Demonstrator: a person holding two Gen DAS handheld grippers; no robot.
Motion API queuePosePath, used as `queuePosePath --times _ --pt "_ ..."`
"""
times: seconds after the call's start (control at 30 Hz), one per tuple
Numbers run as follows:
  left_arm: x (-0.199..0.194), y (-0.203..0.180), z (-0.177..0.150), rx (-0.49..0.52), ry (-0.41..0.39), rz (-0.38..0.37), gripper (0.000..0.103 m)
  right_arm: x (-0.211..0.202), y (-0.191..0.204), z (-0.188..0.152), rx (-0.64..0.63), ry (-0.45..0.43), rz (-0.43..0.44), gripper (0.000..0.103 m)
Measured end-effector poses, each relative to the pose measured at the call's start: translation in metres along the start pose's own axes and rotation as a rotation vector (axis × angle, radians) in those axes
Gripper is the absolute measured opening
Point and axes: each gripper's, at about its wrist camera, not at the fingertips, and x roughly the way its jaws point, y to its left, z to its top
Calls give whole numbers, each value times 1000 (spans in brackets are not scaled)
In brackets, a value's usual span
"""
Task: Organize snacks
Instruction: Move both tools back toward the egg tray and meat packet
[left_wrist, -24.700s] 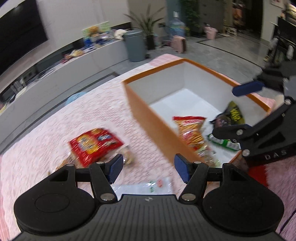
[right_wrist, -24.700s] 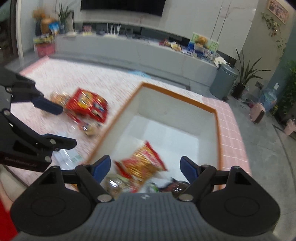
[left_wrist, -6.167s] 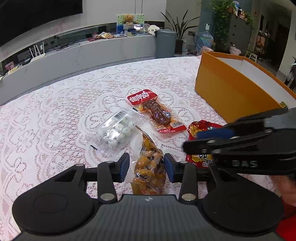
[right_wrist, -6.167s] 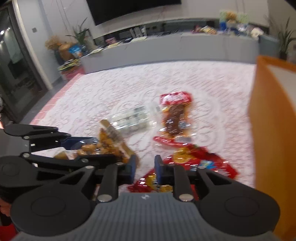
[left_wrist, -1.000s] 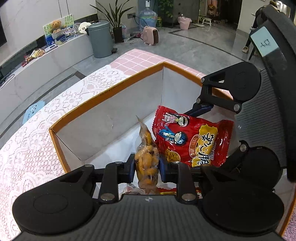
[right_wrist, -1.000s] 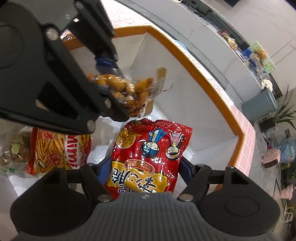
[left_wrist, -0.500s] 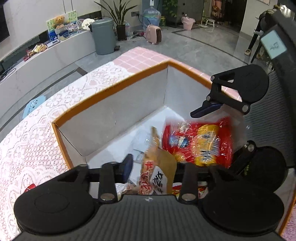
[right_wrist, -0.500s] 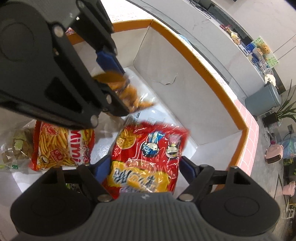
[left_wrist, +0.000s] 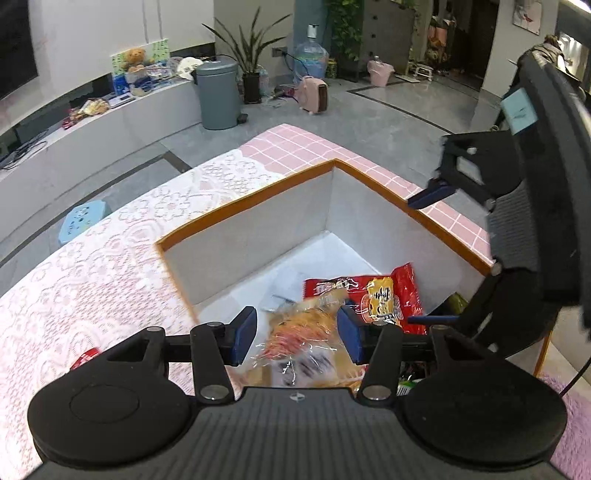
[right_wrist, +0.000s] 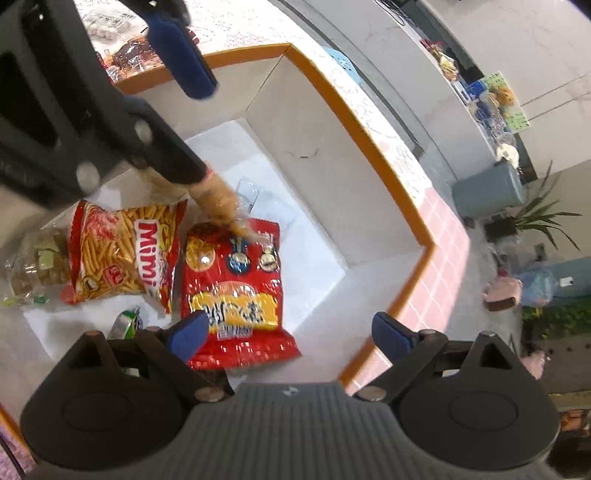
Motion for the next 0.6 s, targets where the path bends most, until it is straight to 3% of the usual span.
queuePosePath --times 0.23,0.43,0.6 --pt "-25 12 -9 -39 2 28 59 -42 -1 6 117 -39 38 93" --pt "-44 31 -27 -75 -2 82 59 -79 12 26 284 -183 132 93" --pt "-57 64 -46 -171 -18 141 59 -92 36 48 349 -322 132 93"
